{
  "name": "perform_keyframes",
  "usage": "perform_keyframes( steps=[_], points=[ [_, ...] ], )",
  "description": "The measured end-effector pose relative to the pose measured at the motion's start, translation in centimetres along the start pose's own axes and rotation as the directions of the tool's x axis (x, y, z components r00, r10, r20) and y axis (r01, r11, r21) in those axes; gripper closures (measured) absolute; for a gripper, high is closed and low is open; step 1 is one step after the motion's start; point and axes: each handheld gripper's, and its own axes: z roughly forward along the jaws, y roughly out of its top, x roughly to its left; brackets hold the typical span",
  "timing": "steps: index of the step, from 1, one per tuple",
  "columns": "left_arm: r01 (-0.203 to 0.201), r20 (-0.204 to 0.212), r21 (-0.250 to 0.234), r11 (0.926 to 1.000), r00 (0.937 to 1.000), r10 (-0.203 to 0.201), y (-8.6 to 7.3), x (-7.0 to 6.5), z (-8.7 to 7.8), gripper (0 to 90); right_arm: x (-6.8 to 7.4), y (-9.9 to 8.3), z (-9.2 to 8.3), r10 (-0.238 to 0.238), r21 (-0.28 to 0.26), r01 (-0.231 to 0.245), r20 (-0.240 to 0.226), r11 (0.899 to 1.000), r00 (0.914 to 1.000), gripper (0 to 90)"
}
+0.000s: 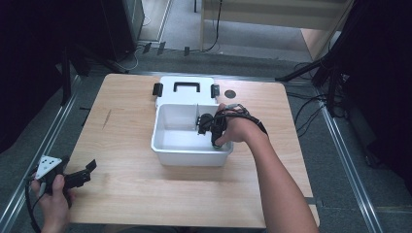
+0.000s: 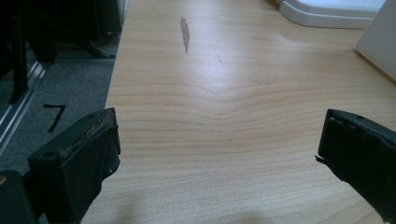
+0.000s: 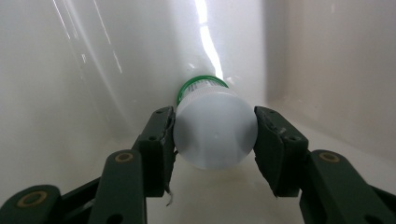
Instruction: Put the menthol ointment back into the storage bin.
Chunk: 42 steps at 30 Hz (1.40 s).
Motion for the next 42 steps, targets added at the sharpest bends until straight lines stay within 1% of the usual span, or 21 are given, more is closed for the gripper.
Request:
perform_keyframes(
  steps=[10, 15, 17, 22, 26, 28, 31, 32, 35, 36, 37, 39, 42],
  points=[
    [-0.002, 0.001, 0.005, 1.0, 1.0, 0.002, 0.0, 0.0, 0.0, 0.0, 0.1, 0.0, 0.0, -0.002, 0.003, 0.002, 0.004, 1.0, 1.0, 50.7],
    [-0.002, 0.002, 0.004, 1.0, 1.0, 0.002, 0.0, 0.0, 0.0, 0.0, 0.1, 0.1, 0.0, -0.006, 0.003, 0.006, 0.006, 1.0, 1.0, 51.4],
    [0.0, 0.004, 0.003, 1.0, 1.0, 0.0, 0.0, 0.1, 0.0, 0.0, 0.1, 0.1, 0.0, -0.015, 0.004, 0.015, 0.009, 1.0, 0.9998, 51.9],
    [-0.001, 0.003, 0.003, 1.0, 1.0, 0.001, 0.0, 0.0, 0.0, 0.0, 0.1, 0.1, 0.0, -0.004, 0.008, 0.004, 0.004, 1.0, 1.0, 52.6],
    [0.002, 0.004, 0.003, 1.0, 1.0, -0.002, 0.0, 0.1, 0.0, 0.0, 0.0, 0.0, -0.2, -0.002, -0.004, 0.002, -0.011, 1.0, 0.9999, 50.3],
    [-0.001, 0.004, 0.003, 1.0, 1.0, 0.001, 0.0, 0.1, 0.0, 0.0, 0.0, -0.1, -0.6, 0.005, -0.023, -0.005, -0.011, 1.0, 0.9999, 47.3],
    [0.0, 0.004, 0.003, 1.0, 1.0, 0.0, 0.0, 0.1, 0.0, 0.0, -0.2, -0.4, -1.6, 0.039, -0.039, -0.039, -0.013, 0.998, 0.9992, 41.6],
    [0.001, 0.004, 0.003, 1.0, 1.0, -0.001, 0.0, 0.1, 0.0, 0.0, -0.3, -0.5, -1.9, 0.041, -0.046, -0.042, -0.016, 0.998, 0.999, 39.1],
    [0.0, 0.003, 0.003, 1.0, 1.0, 0.0, 0.0, 0.0, 0.0, 0.0, -0.5, -0.9, -3.2, 0.08, -0.068, -0.081, -0.029, 0.994, 0.9964, 33.9],
    [0.001, 0.003, 0.002, 1.0, 1.0, -0.001, 0.0, 0.0, 0.0, 0.0, -0.6, -1.1, -3.8, 0.094, -0.091, -0.097, -0.036, 0.991, 0.9949, 30.9],
    [0.001, 0.002, 0.001, 1.0, 1.0, -0.001, 0.0, 0.0, 0.0, 0.0, -0.6, -1.3, -4.3, 0.117, -0.1, -0.121, -0.043, 0.988, 0.9922, 28.5],
    [0.0, 0.003, 0.001, 1.0, 1.0, 0.0, 0.0, 0.0, 0.0, 0.0, -0.8, -1.7, -5.2, 0.142, -0.129, -0.148, -0.051, 0.981, 0.9885, 25.9],
    [0.002, 0.004, 0.0, 1.0, 1.0, -0.002, 0.0, 0.0, 0.0, 0.0, -0.8, -2.3, -6.4, 0.177, -0.149, -0.183, -0.054, 0.972, 0.9827, 22.7]
  ],
)
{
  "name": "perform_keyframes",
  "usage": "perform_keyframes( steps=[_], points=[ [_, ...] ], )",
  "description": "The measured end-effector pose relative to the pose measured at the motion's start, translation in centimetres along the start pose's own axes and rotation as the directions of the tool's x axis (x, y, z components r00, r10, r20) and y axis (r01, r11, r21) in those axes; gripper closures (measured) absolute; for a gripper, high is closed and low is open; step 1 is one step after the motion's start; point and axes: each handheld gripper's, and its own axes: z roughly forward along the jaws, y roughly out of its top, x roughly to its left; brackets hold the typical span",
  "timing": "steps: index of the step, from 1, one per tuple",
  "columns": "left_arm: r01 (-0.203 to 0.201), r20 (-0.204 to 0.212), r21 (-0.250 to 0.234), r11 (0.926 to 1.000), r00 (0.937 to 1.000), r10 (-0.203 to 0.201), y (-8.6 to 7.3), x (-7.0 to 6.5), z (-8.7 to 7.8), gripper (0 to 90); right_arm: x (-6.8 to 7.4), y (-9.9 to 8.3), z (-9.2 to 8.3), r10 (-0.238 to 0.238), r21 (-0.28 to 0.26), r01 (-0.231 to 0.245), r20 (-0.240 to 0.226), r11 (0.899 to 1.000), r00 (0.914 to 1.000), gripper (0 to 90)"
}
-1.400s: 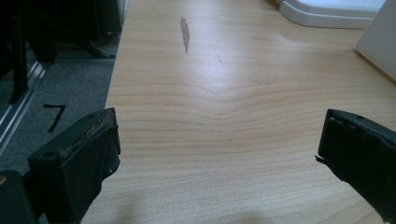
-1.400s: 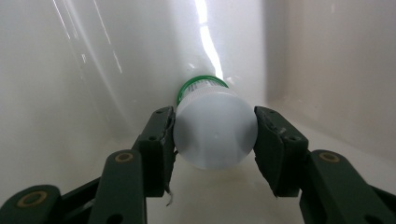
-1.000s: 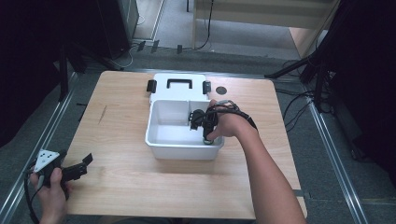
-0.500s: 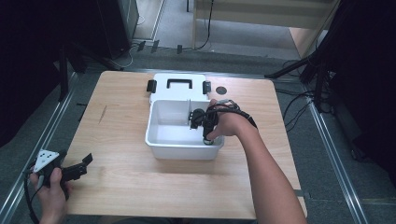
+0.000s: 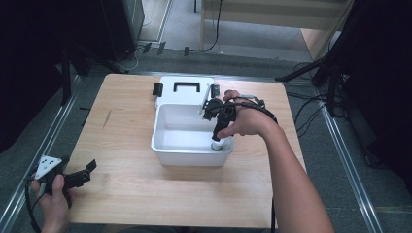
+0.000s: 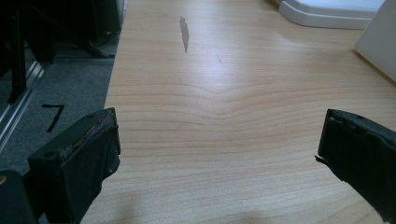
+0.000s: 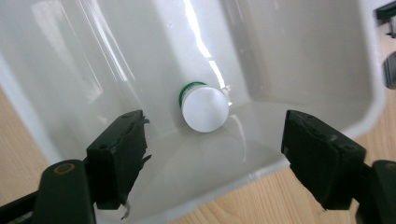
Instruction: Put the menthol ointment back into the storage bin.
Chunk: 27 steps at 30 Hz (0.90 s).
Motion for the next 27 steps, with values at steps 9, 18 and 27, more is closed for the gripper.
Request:
perform_keyframes(
  steps=[9, 18, 27],
  points=[
    [-0.002, -0.001, 0.004, 1.0, 1.0, 0.002, 0.0, 0.0, 0.0, 0.0, -0.4, -2.0, -2.5, 0.062, -0.025, -0.062, 0.002, 0.998, 0.998, 13.9],
    [-0.003, -0.002, 0.003, 1.0, 1.0, 0.003, 0.0, 0.0, 0.0, 0.0, -1.0, -4.9, -3.7, 0.114, -0.039, -0.113, 0.006, 0.993, 0.9935, 13.3],
    [-0.003, -0.003, 0.0, 1.0, 1.0, 0.003, 0.0, -0.1, 0.0, 0.0, -1.2, -7.4, -3.8, 0.154, -0.036, -0.153, 0.009, 0.988, 0.9881, 13.3]
  ],
)
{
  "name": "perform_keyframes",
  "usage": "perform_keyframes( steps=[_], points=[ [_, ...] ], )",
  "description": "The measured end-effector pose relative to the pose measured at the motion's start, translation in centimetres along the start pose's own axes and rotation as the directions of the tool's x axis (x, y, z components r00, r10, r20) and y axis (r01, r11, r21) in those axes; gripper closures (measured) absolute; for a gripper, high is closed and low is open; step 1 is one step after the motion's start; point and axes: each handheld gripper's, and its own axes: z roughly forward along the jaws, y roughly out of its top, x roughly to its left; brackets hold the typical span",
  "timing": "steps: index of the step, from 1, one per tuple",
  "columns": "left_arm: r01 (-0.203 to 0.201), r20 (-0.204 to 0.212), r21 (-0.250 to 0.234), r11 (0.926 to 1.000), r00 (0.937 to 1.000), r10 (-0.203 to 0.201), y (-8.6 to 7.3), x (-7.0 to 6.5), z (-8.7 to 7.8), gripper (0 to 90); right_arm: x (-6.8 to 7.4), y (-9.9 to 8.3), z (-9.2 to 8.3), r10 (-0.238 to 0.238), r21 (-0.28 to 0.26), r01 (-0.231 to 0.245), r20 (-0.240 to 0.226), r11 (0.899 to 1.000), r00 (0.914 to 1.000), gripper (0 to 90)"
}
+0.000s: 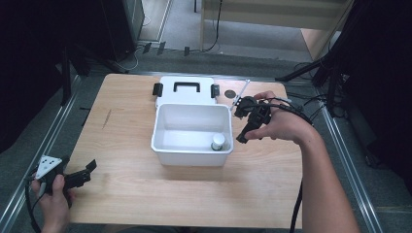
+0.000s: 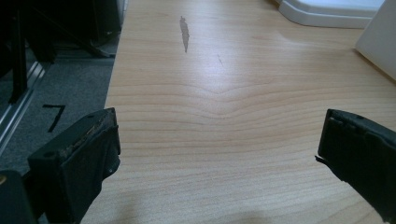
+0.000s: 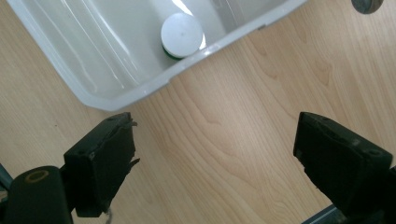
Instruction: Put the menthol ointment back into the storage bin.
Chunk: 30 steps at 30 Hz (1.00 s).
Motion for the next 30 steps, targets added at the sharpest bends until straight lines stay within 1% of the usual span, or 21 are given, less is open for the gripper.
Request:
perform_keyframes(
  steps=[4, 9, 15, 25, 28, 30],
  points=[
    [0.001, 0.001, 0.002, 1.0, 1.0, -0.001, 0.0, 0.0, 0.0, 0.0, -0.1, -1.0, 0.2, 0.011, 0.008, -0.011, -0.001, 1.0, 0.9999, 13.3],
    [-0.002, 0.001, 0.004, 1.0, 1.0, 0.002, 0.0, 0.0, 0.0, 0.0, -0.2, -2.4, 0.6, 0.033, 0.004, -0.033, -0.01, 0.999, 0.9994, 13.3],
    [-0.003, 0.0, 0.003, 1.0, 1.0, 0.003, 0.0, 0.0, 0.0, 0.0, -0.2, -4.2, 1.8, 0.051, 0.015, -0.05, -0.029, 0.999, 0.9983, 13.4],
    [-0.002, -0.001, 0.0, 1.0, 1.0, 0.002, 0.0, 0.0, 0.0, 0.0, -0.4, -6.8, 3.3, 0.101, 0.005, -0.1, -0.051, 0.995, 0.9936, 13.5],
    [-0.009, -0.001, 0.004, 1.0, 1.0, 0.009, 0.0, 0.0, 0.0, 0.0, -0.4, -7.5, 3.8, 0.108, 0.004, -0.108, -0.053, 0.994, 0.9928, 13.5],
    [-0.01, -0.002, 0.004, 0.9999, 0.9999, 0.01, 0.0, 0.0, 0.0, 0.0, -0.4, -8.1, 4.2, 0.124, 0.005, -0.124, -0.055, 0.992, 0.9907, 13.5]
  ],
)
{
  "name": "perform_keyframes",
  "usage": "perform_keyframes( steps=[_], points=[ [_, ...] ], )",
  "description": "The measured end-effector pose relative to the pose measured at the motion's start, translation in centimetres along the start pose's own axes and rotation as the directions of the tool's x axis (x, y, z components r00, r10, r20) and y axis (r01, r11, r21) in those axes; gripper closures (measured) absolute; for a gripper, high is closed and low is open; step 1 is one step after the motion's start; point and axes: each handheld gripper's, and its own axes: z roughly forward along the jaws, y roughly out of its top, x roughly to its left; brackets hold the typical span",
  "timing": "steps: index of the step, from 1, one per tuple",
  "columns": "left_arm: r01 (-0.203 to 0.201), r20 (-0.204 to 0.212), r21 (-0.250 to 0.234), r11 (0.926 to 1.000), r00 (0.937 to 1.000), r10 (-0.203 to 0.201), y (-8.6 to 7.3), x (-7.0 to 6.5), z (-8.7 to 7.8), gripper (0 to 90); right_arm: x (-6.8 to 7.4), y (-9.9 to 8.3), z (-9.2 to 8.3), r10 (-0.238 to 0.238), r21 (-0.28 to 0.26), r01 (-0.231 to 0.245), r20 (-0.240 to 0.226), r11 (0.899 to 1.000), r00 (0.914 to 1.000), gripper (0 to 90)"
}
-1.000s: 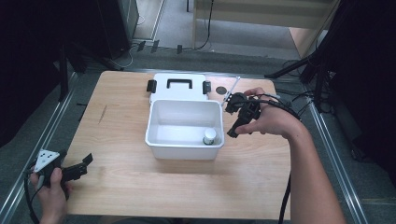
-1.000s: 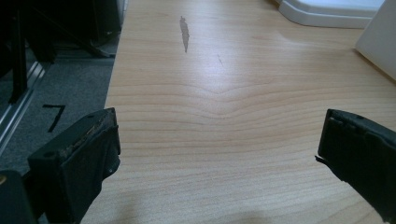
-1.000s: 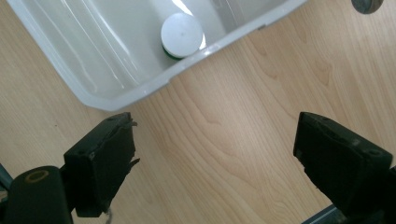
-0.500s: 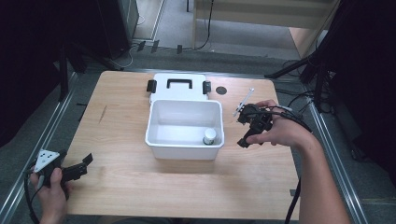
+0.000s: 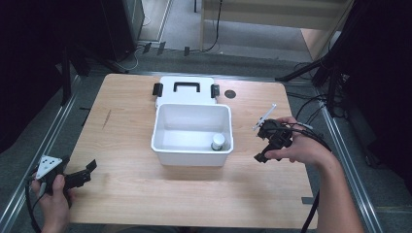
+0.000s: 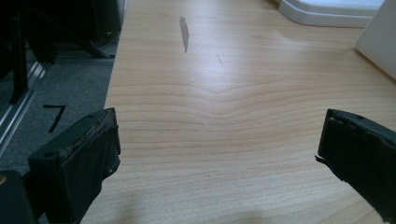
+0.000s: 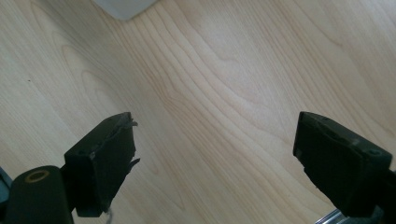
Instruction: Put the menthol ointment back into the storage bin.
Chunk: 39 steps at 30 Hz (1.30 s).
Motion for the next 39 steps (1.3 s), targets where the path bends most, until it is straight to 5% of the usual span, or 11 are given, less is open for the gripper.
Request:
perform_keyframes(
  steps=[9, 16, 25, 34, 39],
  points=[
    [0.001, -0.001, 0.0, 1.0, 1.0, -0.001, 0.0, 0.0, 0.0, 0.0, -0.3, -2.4, 1.5, 0.04, -0.008, -0.04, -0.003, 0.999, 0.9992, 13.7],
    [0.002, -0.001, -0.001, 1.0, 1.0, -0.002, 0.0, 0.0, 0.0, 0.0, -0.4, -4.2, 2.7, 0.078, -0.066, -0.077, 0.016, 0.995, 0.9968, 13.7],
    [0.002, -0.001, 0.0, 1.0, 1.0, -0.002, 0.0, 0.0, 0.0, 0.0, 0.0, -6.3, 4.3, 0.153, -0.166, -0.147, 0.026, 0.975, 0.9878, 13.8],
    [-0.001, -0.002, 0.0, 1.0, 1.0, 0.001, 0.0, 0.0, 0.0, 0.0, -0.4, -9.2, 5.7, 0.271, -0.308, -0.253, 0.019, 0.917, 0.9623, 13.9],
    [0.001, -0.003, -0.001, 1.0, 1.0, -0.001, 0.0, -0.1, 0.0, 0.0, -0.2, -10.7, 6.2, 0.312, -0.405, -0.277, 0.023, 0.872, 0.9498, 13.9]
  ],
)
